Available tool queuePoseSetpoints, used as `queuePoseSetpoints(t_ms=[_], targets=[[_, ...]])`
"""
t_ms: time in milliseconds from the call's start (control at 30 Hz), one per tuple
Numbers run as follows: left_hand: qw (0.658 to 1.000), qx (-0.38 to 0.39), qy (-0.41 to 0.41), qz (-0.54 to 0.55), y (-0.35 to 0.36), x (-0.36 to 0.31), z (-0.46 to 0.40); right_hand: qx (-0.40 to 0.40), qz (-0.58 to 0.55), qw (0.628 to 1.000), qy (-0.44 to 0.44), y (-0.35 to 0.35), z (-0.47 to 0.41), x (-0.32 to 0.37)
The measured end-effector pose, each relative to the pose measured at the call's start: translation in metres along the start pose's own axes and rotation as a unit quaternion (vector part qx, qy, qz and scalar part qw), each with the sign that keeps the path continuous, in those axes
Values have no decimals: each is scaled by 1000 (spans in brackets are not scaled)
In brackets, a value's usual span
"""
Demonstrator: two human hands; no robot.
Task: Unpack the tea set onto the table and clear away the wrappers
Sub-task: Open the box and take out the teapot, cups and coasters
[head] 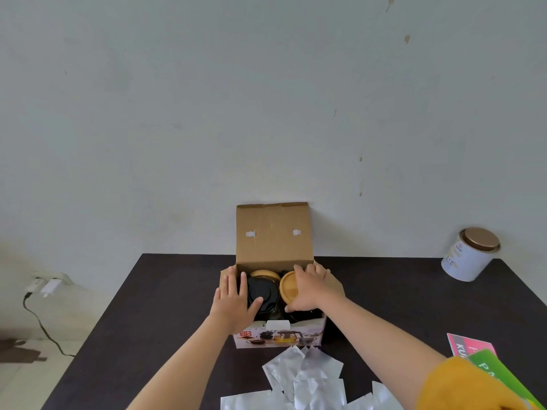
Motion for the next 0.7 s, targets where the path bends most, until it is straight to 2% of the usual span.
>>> queuePoseSetpoints(t_ms=[200,433,567,700], targets=[[1000,-18,-16,-14,-1,0,0,-31,22,999,0,-12,2,2],[998,-63,-30,-13,-4,-19,12,-117,-89,988,-42,-23,-3,-12],[992,-108,-36,47,-6,-56,19,-124,-130,983,-35,-24,-2,-43],[987,-92,-59,119,-2,-103,21,-138,-163,977,11,-13,3,-92]])
Point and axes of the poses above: each hand's wrist, its own z-axis away from the middle knuckle, its own y-axis out of the palm, x = y × z, the point moved 2 cm from there along -z, towards the middle knuckle, and after that the axes turned 15 degrees about x, right-handed, at the moved point
